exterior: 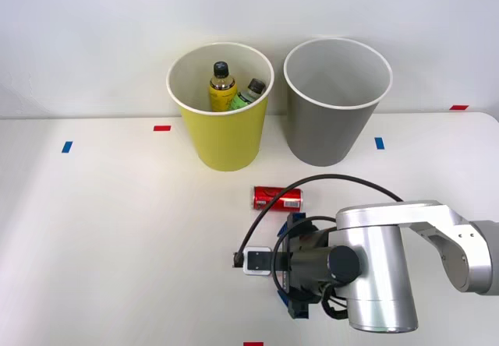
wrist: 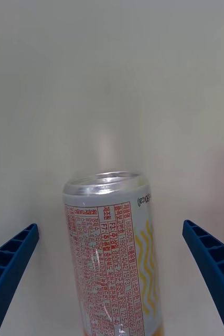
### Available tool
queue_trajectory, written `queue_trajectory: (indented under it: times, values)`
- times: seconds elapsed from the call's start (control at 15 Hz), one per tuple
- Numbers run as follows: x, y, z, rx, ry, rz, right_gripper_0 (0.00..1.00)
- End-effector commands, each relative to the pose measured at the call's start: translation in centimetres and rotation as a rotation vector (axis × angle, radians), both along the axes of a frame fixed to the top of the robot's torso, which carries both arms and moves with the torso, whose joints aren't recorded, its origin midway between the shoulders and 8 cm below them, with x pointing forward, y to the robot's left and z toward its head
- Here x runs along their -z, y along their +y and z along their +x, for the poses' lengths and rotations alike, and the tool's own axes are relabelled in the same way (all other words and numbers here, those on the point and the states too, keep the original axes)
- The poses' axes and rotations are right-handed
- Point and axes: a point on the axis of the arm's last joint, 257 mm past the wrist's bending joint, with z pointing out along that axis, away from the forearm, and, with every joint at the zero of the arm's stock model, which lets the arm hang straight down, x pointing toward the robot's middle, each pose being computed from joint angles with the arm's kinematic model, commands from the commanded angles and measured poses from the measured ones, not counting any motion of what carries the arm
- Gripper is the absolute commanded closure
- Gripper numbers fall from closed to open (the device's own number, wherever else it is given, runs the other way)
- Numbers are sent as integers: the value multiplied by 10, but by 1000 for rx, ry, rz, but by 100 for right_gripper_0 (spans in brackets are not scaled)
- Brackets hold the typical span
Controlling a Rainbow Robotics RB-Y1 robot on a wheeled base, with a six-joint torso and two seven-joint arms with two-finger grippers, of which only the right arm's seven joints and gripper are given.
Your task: Put cans in the gray bin, plastic bottles in the light green bin
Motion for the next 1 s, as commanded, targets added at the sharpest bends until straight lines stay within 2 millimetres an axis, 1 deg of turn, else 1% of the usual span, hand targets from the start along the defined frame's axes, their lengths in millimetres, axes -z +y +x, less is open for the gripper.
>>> queue_trajectory:
  times: [0.07,0.2,0.27,0.4,0.47,0.53,0.67,0.93,1.0]
  values:
    - [3,-5,-1,1,13,-12,5]
    - [3,-5,-1,-8,12,-17,5]
    - [3,-5,-2,-12,11,-16,22]
    - [2,-6,-1,-12,8,-16,75]
    - [2,-7,0,-9,7,-14,93]
    - [2,-5,1,-10,7,-6,97]
    - [1,-4,1,-11,7,2,100]
    - [0,-5,2,-12,1,13,100]
    - [-3,-6,4,-13,-10,17,100]
